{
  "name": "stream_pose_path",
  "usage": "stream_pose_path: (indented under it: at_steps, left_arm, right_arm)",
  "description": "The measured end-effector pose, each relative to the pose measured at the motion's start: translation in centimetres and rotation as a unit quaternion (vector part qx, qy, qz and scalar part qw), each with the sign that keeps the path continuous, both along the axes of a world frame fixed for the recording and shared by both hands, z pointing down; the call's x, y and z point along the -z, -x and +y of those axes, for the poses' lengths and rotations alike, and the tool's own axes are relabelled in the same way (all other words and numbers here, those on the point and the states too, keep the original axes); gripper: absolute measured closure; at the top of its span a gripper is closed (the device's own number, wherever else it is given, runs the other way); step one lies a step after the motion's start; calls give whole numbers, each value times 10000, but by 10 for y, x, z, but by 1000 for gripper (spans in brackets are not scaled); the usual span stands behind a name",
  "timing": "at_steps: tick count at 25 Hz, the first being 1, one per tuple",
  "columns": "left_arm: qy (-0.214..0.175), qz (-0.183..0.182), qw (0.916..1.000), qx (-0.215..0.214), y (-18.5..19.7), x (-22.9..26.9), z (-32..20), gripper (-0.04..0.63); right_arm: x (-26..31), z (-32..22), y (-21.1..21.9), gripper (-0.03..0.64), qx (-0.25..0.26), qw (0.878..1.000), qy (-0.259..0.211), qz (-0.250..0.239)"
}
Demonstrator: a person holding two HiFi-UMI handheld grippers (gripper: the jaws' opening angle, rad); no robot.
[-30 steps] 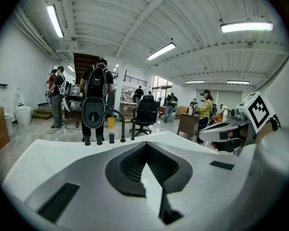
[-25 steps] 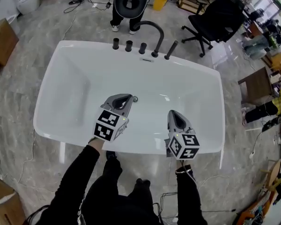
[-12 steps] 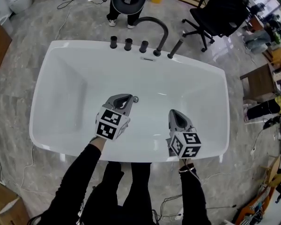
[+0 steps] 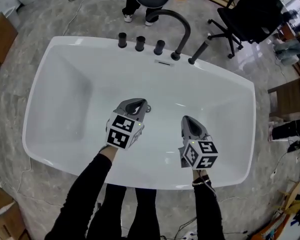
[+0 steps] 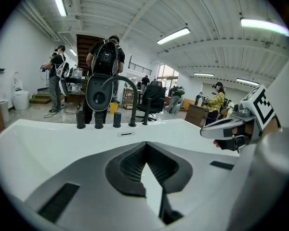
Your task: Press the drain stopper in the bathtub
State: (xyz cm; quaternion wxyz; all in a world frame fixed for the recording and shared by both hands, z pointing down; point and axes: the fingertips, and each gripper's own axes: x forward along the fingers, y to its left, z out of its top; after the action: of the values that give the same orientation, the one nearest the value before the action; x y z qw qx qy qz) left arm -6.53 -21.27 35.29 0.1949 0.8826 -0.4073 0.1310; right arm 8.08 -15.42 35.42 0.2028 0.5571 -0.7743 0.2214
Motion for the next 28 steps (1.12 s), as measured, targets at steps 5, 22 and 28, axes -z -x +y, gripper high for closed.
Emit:
stream_pose_path:
  at_steps: [5, 22, 28]
  left_arm:
    - [187, -117, 9996, 158, -26, -52, -26, 592]
    - [1012, -662, 9925, 195, -85, -271, -82, 592]
    - [1116, -707, 9912, 113, -98, -320, -94, 592]
  right_arm:
    - [-56, -17, -30, 615, 222, 9995, 216, -3]
    - [-253, -61, -73, 615, -20, 9905, 917, -1025]
    - [-305, -63, -73, 615, -201, 9872, 889, -1307]
